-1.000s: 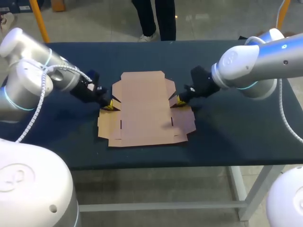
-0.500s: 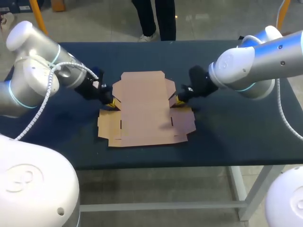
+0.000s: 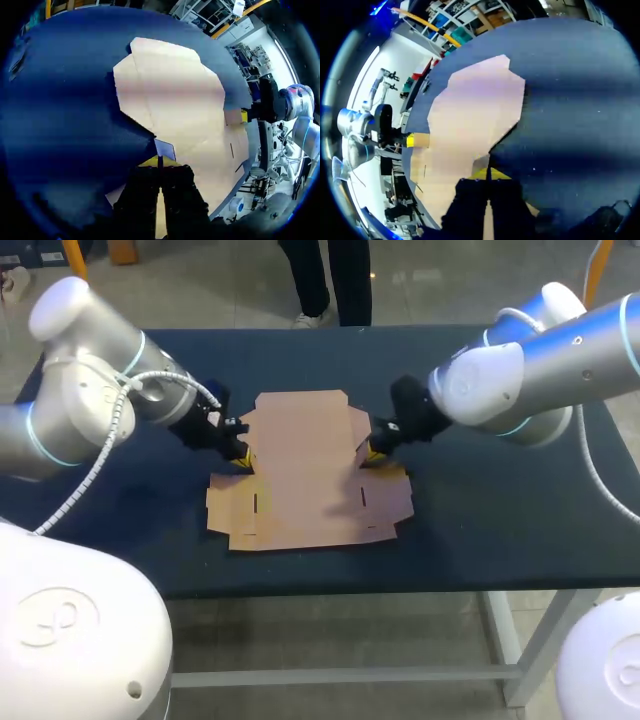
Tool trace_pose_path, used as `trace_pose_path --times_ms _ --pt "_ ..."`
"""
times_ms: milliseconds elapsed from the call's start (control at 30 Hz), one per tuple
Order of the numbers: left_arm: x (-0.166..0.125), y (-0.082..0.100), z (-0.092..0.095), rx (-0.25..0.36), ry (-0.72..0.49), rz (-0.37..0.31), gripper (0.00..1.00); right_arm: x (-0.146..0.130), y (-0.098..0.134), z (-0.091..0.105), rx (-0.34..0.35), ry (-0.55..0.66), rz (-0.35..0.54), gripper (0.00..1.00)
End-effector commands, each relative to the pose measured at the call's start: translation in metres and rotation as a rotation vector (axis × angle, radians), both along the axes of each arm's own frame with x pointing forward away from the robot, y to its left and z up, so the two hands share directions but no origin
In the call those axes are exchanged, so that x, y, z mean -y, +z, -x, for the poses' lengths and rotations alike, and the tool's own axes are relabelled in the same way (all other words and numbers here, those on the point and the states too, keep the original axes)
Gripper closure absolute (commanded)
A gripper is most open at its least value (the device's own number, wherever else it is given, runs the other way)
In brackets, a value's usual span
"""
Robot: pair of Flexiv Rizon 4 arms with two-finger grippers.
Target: Assemble the packaging by folding the flat box into shape, placing the metal phone stand inside, and closing the box properly
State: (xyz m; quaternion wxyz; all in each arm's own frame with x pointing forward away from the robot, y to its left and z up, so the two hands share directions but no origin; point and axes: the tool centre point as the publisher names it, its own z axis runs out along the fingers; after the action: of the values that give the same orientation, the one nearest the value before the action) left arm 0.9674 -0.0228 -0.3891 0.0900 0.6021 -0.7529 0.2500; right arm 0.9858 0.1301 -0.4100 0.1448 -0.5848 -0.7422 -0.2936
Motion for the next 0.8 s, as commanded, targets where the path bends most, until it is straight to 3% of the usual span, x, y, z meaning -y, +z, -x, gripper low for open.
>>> trace_pose_path --times_ms 33,800 --pt "0.003 0.001 -0.001 -0.005 0.001 -0.014 1.00 -0.004 0.001 -0.001 0.000 -0.003 0.015 1.00" --pt "0.010 0.002 -0.003 -0.006 -0.012 -0.038 1.00 -0.016 0.004 -0.008 0.031 0.016 0.101 1.00"
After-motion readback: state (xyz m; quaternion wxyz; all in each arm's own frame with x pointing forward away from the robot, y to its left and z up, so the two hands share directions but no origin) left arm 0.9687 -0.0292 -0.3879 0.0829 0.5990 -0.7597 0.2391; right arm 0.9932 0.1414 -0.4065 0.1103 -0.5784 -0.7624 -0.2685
